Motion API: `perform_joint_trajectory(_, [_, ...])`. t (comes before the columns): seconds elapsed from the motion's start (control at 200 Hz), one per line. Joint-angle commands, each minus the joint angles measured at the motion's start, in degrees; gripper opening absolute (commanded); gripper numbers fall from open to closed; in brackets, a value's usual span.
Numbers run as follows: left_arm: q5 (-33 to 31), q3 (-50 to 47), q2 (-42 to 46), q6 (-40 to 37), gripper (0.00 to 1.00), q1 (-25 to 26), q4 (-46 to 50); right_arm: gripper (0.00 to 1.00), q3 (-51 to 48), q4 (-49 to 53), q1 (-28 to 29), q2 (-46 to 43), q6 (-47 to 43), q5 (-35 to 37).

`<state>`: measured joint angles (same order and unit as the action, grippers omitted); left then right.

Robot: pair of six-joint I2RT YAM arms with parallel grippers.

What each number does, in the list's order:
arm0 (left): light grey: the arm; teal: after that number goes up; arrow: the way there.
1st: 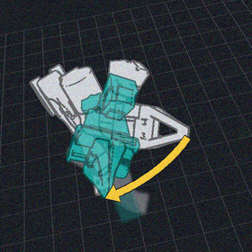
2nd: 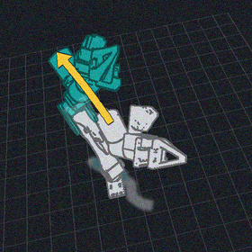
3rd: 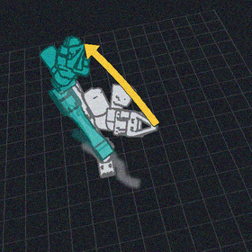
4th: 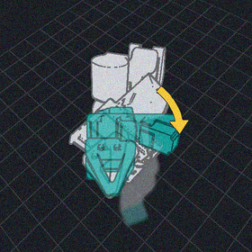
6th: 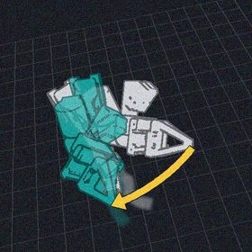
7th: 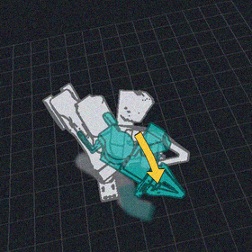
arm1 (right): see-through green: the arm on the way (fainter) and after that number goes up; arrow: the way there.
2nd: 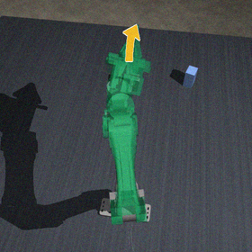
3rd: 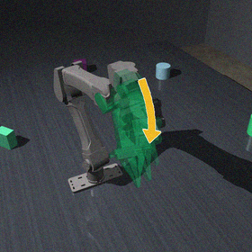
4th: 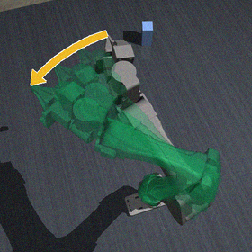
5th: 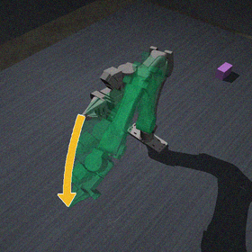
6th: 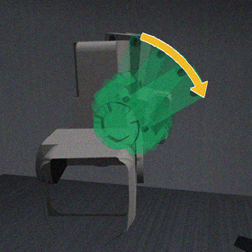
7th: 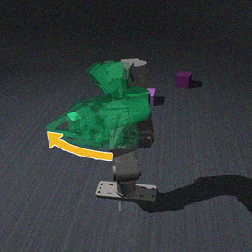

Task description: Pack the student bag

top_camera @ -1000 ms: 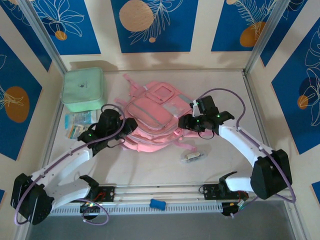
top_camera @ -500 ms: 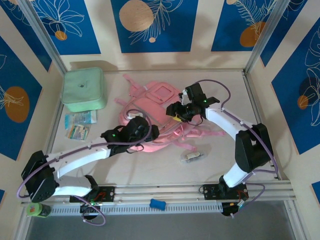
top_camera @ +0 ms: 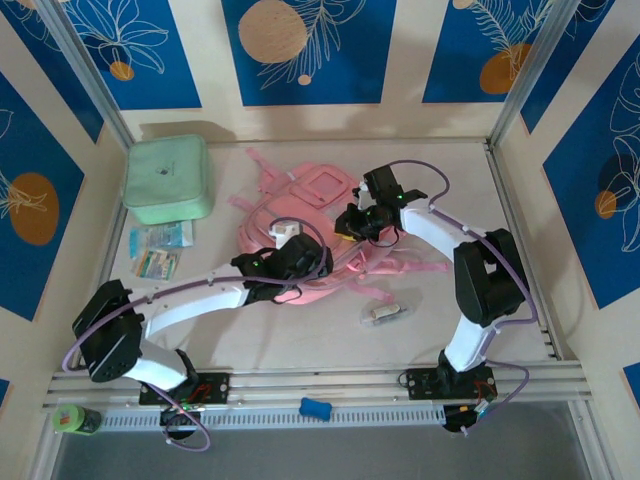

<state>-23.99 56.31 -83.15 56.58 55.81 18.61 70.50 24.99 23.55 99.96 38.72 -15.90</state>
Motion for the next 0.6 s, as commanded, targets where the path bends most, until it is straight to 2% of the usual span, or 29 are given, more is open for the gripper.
perform_joint_trajectory(0.0, [-1.39, 1.0, -2.19, -2.01, 0.96, -2.45, -2.11, 0.01, -0.71, -2.06, 0.29, -0.86, 0.58, -3.19])
perform_joint_trajectory(0.085, [0.03, 1.25, -3.28, -4.16, 0.96, -5.03, -3.99, 0.0, -2.47, -4.64, 0.7, -2.22, 2.72, -5.34])
perform_joint_trajectory(0.145, [2.32, 1.6, -3.9, -9.15, 0.96, -7.12, -7.73, 0.0, -3.14, -5.69, 1.45, -3.14, 4.53, -5.96])
perform_joint_trajectory(0.265, [5.36, 4.24, -4.38, -13.97, 0.94, -11.8, -7.55, 0.0, -5.33, -10.63, 3.49, -5.08, 9.88, -6.1])
perform_joint_trajectory(0.405, [7.45, 3.96, -1.2, -19.35, 0.94, -13.63, -8.26, 0.0, -5.23, -15.43, 3.78, -4.39, 15.4, -7.77])
perform_joint_trajectory(0.465, [7.1, 3.99, 0.47, -19.92, 0.95, -13.54, -5.11, 0.0, -5.32, -16.87, 3.74, -4.42, 17.23, -7.33])
perform_joint_trajectory(0.595, [4.29, 4.33, 2.88, -14.88, 1.0, -11.36, 5.17, 0.0, -5.72, -19.02, 3.96, -5.96, 20.64, -5.59])
